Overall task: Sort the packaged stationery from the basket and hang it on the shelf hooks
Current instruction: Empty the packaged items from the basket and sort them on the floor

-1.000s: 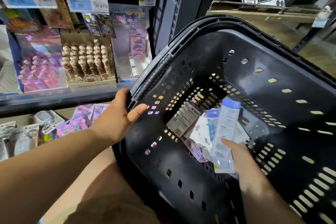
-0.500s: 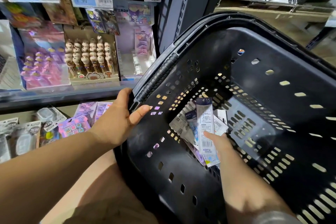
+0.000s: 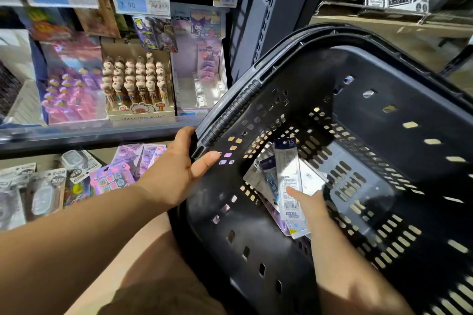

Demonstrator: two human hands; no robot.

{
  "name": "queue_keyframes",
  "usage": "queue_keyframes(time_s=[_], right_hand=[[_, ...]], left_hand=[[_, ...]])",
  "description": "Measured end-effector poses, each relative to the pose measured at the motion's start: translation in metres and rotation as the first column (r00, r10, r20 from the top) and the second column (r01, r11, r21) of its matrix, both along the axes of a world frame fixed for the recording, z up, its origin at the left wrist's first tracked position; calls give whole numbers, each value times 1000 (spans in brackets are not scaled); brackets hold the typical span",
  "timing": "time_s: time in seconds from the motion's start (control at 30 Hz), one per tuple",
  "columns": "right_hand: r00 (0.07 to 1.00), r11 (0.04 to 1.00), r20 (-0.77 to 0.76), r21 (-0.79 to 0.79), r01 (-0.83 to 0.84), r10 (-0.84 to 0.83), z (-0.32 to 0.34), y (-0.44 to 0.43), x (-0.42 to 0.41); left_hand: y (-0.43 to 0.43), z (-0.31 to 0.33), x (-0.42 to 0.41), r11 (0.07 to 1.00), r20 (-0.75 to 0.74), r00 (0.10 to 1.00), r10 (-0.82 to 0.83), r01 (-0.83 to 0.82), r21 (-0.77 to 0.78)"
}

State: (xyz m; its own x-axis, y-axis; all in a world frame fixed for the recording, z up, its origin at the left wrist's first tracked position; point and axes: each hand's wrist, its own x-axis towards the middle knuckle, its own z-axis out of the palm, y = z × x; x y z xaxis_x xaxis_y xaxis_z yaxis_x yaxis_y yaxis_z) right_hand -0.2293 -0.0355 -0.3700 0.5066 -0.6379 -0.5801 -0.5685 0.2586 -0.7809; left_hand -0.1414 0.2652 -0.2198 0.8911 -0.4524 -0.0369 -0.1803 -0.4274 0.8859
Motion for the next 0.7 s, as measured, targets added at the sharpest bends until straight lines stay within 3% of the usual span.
queue_keyframes(time_s=[0.27,0.57,0.7], right_hand=[[980,998,194,66,19,-31,48,11,-24],[909,983,405,103,-153,99,160,36,-49],[899,972,417,122,-200,133,198,58,-61]], left_hand=[[1,5,-3,998,-46,999,18,-16,58],[1,12,-3,995,-98,995,0,10,102],[0,24,-8,979,18,998,56,-58,195]])
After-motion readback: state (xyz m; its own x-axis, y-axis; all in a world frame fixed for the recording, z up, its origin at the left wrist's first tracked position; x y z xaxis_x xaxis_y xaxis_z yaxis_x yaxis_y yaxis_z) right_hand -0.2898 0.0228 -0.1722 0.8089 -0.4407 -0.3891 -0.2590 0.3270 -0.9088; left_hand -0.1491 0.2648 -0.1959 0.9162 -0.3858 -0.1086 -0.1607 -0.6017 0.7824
